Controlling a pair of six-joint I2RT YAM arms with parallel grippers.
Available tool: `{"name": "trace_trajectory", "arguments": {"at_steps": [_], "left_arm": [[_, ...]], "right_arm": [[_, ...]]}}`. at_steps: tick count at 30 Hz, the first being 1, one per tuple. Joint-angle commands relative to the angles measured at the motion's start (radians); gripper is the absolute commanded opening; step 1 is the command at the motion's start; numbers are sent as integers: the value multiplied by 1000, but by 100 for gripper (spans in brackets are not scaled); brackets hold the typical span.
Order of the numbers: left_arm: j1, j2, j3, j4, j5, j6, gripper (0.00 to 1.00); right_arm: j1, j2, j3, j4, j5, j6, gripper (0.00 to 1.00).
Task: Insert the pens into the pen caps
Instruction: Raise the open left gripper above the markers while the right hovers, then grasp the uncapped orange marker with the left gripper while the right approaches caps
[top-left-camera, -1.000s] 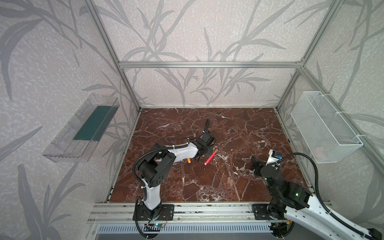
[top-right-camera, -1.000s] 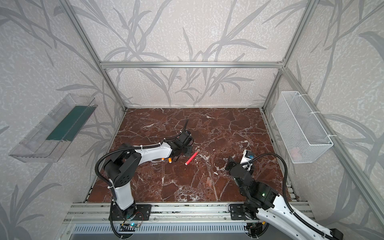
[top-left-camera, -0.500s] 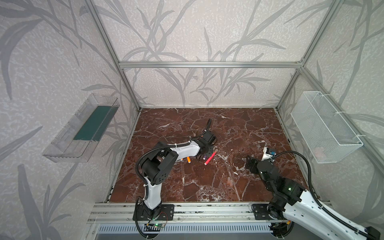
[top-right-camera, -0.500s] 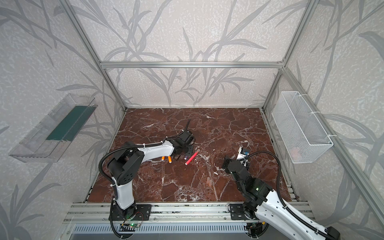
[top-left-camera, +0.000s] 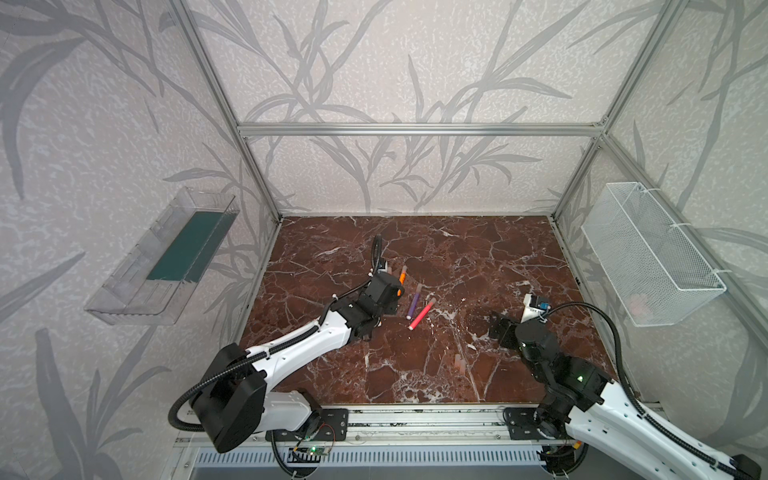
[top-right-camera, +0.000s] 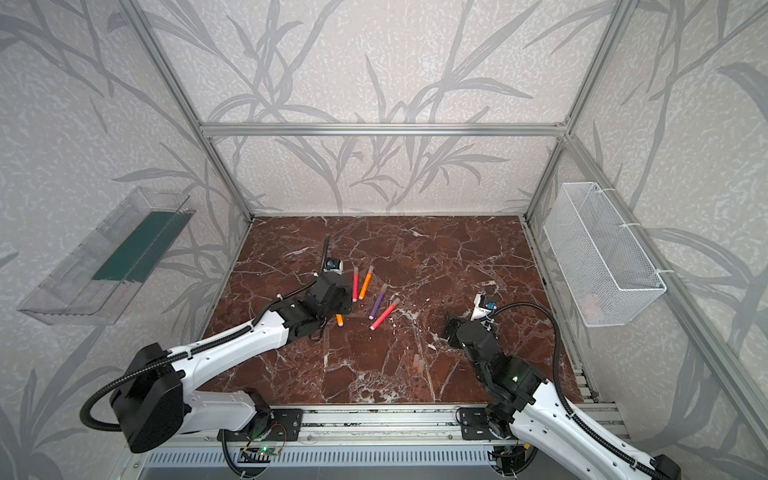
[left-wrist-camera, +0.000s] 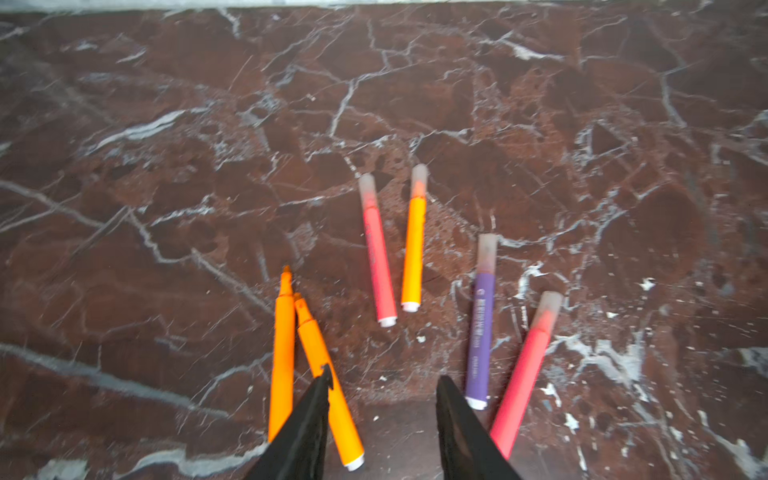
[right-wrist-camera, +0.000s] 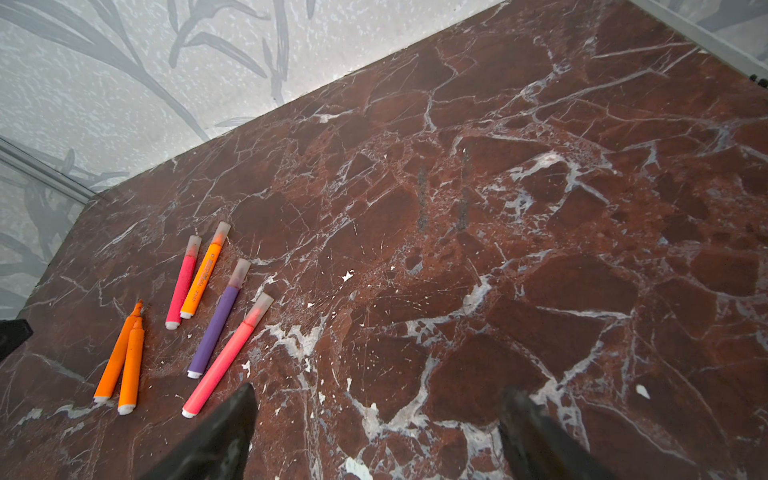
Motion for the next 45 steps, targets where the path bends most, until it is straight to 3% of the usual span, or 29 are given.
{"name": "trace_trajectory", "arguments": {"at_steps": [1,4,13,32,36,41,45], "left_arm": [[2,5,-48,-44,-120,-121,41],[2,3,-91,-31,-148,-173,41],[15,81,-128,58,-75,-216,41],[104,321,-59,148,82,-230,37],[113,350,-50,158,99,-229,31],[119,371,-13,98,120,-220,12],[119,352,4,62,122,-203,2]], "right_arm": [[-5,25,7,28,-19,7,89],[-5,47,29,6,-30,5,88],[-5,-10,1,-26,-78,28,87],[-5,23,5,-14,-94,17,87],[-5,27,0,-12,-88,18,87],[-5,38,5,-50,-108,65,84],[-5,78,8,-75,-253,114,75]]}}
